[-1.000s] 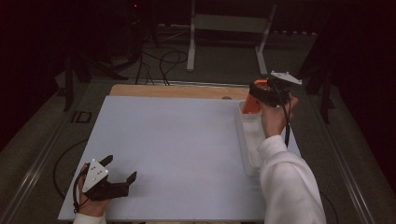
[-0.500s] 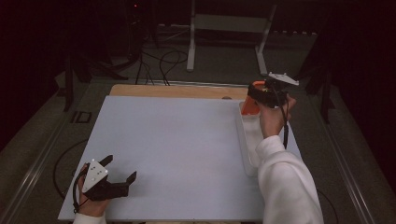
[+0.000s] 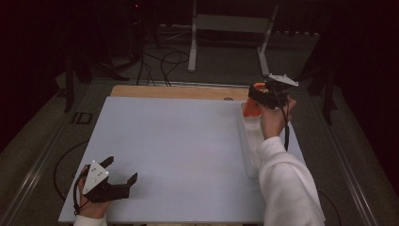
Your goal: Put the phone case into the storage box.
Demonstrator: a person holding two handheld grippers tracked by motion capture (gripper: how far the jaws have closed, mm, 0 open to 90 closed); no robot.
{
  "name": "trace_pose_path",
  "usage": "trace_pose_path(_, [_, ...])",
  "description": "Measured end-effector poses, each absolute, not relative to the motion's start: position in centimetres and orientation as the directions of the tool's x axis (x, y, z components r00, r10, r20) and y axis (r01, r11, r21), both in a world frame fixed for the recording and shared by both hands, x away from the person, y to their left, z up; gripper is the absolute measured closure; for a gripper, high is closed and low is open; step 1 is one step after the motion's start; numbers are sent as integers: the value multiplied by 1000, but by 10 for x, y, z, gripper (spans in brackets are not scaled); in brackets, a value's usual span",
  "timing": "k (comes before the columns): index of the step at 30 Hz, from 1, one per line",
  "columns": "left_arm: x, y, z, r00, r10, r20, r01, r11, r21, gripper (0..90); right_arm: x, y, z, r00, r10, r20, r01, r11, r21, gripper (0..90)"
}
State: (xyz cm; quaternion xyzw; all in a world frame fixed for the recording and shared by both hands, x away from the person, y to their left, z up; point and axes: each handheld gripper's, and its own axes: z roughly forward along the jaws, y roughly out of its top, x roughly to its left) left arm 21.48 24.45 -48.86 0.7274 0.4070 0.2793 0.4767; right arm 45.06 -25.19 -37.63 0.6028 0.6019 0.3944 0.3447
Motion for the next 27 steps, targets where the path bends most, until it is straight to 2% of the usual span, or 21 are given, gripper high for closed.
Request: trace_pose_path(27, [215, 244, -488, 513, 858, 19, 326, -215, 921, 2, 457, -255, -394, -7, 999, 51, 492, -41, 870, 168])
